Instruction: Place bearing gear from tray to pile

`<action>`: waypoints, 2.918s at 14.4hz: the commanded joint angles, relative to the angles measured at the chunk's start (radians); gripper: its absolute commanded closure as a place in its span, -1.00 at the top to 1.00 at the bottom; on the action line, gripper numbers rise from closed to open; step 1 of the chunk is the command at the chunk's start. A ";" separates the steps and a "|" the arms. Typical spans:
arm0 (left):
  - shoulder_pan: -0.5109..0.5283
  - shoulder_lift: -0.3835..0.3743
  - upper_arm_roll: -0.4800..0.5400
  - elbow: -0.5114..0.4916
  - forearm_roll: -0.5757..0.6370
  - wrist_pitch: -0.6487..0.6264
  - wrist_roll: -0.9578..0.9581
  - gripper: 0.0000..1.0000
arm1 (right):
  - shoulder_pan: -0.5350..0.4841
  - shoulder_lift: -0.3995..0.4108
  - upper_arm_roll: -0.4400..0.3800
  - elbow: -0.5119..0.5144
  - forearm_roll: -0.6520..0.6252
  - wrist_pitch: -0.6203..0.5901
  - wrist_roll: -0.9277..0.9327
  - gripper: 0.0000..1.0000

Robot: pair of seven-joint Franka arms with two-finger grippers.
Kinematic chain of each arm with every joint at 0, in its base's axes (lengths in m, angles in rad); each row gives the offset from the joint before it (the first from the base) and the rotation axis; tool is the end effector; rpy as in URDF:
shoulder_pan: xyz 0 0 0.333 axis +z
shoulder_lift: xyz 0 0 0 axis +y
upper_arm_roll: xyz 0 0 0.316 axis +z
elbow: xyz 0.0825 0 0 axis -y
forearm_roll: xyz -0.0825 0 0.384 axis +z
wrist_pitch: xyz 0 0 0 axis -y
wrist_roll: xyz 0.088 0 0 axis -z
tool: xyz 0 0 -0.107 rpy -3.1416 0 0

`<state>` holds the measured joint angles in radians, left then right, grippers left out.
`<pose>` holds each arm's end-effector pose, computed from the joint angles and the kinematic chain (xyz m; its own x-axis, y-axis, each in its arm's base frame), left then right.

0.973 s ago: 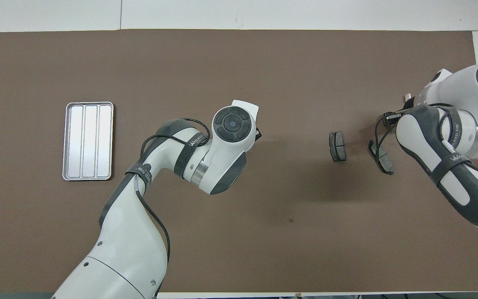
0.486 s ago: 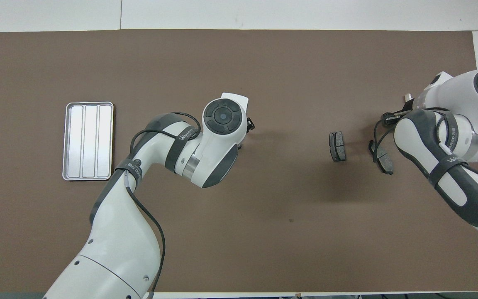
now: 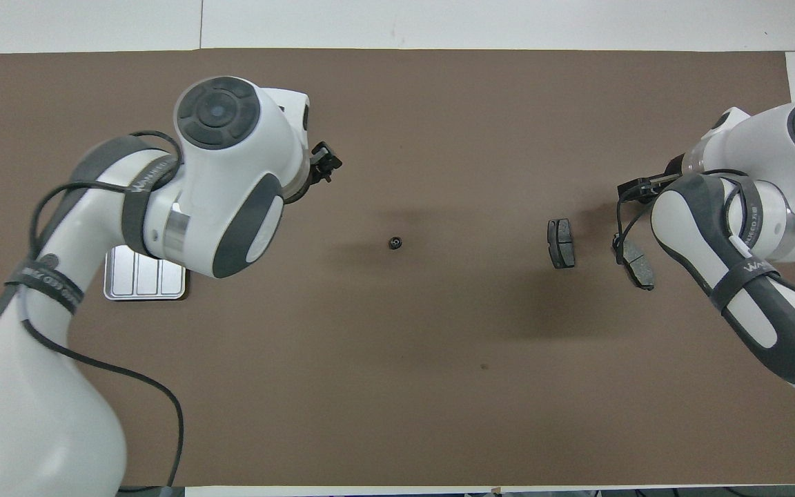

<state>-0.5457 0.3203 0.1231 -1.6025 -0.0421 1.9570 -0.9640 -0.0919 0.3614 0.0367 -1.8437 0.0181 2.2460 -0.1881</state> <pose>0.5955 -0.2802 0.4494 0.8524 0.5225 0.0202 0.5219 -0.8525 0.0307 0.6384 -0.0363 0.3351 0.9919 0.1184 0.0453 0.1194 -0.9927 -0.0194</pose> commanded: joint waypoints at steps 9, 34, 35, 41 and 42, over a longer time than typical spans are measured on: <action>0.288 -0.256 -0.010 -0.028 0.005 -0.321 0.450 1.00 | 0.271 -0.065 0.017 0.155 -0.027 -0.286 0.445 1.00; 0.529 -0.357 -0.112 -0.074 0.008 -0.415 0.734 1.00 | 0.638 0.197 0.018 0.199 -0.047 0.064 0.949 1.00; 0.527 -0.357 -0.112 -0.073 0.008 -0.415 0.734 1.00 | 0.638 0.197 0.018 0.199 -0.047 0.064 0.947 1.00; 0.529 -0.348 -0.145 -0.056 0.019 -0.418 0.740 1.00 | 0.638 0.198 0.020 0.198 -0.046 0.066 0.946 0.90; 0.529 -0.349 -0.146 -0.054 0.018 -0.417 0.740 1.00 | 0.638 0.200 0.020 0.193 -0.046 0.072 0.946 0.90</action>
<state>-0.0329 -0.0059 -0.0054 -1.6403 -0.0421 1.5215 -0.2367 0.5448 0.5485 0.0542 -1.6584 -0.0124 2.3010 0.7384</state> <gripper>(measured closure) 0.000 0.004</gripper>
